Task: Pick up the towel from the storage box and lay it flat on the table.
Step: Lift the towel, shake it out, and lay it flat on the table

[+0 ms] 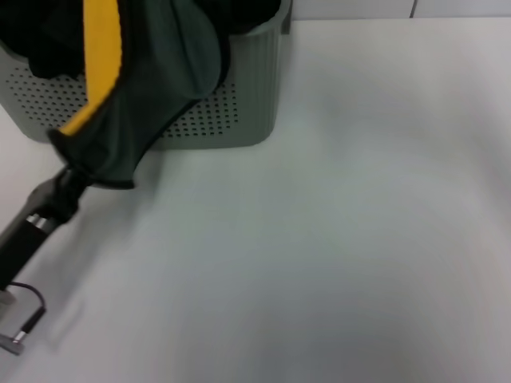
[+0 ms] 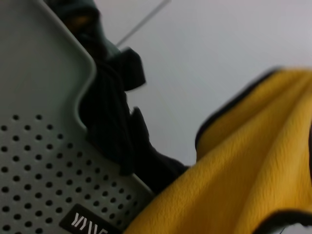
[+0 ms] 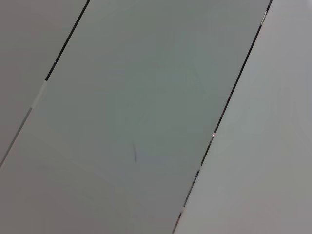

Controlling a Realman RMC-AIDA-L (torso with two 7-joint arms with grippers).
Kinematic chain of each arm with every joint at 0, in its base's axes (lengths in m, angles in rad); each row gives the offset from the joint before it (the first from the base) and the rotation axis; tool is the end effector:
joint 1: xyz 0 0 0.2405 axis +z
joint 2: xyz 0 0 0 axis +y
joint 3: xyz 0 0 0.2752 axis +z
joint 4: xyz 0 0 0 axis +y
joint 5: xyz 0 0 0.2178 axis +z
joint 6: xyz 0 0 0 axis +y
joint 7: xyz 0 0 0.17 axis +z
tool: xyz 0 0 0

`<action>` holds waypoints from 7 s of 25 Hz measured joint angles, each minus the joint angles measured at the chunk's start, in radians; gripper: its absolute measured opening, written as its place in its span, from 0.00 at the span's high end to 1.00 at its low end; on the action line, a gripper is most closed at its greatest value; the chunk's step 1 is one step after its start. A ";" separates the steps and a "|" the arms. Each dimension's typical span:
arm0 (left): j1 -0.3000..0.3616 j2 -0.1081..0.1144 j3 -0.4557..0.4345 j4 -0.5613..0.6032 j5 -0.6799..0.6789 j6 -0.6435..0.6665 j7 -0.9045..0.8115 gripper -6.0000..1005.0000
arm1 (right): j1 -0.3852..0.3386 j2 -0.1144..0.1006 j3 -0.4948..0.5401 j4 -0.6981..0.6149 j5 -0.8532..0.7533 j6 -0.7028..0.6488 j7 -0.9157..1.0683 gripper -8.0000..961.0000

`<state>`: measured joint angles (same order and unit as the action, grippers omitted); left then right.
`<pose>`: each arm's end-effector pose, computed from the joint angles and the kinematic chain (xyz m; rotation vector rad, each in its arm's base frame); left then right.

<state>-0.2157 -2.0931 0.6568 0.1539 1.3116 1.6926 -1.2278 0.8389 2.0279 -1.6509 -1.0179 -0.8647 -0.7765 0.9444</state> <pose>-0.3347 0.2512 -0.0269 -1.8354 -1.1363 -1.4816 -0.0407 0.4348 -0.0352 -2.3206 -0.4377 1.0865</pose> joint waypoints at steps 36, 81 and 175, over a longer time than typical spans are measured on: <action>0.000 -0.015 0.024 -0.392 -0.051 0.264 1.797 0.57 | 0.178 0.000 -0.030 0.169 0.031 0.043 0.031 0.95; -0.094 -0.015 -0.044 -0.453 -0.147 0.115 2.060 0.52 | 0.220 0.000 -0.133 0.204 0.170 0.019 0.005 0.95; -0.227 0.223 0.360 0.204 -0.174 0.227 -0.072 0.98 | -0.308 -0.064 0.519 0.360 -0.257 -1.038 0.127 0.95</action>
<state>-0.4425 -1.8700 1.0164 0.3575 1.1373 1.9197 -1.3003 0.5313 1.9640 -1.1323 -0.6576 -1.1219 -1.8146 1.0719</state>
